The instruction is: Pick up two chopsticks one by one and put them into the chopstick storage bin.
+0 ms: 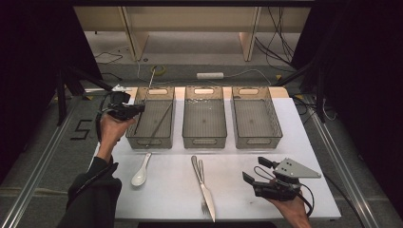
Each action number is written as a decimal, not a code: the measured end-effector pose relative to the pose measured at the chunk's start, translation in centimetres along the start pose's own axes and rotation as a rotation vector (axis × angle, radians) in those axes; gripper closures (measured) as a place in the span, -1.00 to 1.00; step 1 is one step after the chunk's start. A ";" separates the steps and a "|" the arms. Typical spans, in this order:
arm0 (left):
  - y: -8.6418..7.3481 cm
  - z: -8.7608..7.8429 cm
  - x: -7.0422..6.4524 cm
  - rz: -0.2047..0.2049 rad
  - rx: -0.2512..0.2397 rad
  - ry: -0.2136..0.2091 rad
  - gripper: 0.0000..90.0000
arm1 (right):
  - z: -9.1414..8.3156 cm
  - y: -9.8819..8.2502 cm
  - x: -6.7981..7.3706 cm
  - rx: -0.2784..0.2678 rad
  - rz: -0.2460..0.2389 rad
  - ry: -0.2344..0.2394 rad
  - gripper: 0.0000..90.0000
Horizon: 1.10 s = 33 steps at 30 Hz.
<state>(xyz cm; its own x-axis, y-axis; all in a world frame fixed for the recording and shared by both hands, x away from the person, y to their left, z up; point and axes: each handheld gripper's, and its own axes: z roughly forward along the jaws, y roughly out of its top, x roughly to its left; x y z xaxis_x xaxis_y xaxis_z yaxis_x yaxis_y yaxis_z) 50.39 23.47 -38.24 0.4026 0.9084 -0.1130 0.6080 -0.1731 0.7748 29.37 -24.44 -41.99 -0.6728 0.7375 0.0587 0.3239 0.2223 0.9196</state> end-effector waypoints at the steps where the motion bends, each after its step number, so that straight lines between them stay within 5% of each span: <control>1: -0.1 0.1 0.1 0.000 -0.001 0.005 0.89 | 0.0 0.0 0.0 0.001 -0.001 -0.001 -0.46; 33: -2.4 2.7 0.2 0.010 0.093 0.039 0.88 | 0.0 0.0 0.0 0.001 0.000 -0.001 -0.47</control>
<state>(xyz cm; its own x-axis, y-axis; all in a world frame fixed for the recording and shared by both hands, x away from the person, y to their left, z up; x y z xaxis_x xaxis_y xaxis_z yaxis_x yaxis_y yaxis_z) 50.91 23.06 -41.82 0.3827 0.9204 -0.0799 0.6655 -0.2147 0.7148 29.32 -24.45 -42.01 -0.6721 0.7381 0.0587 0.3250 0.2228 0.9191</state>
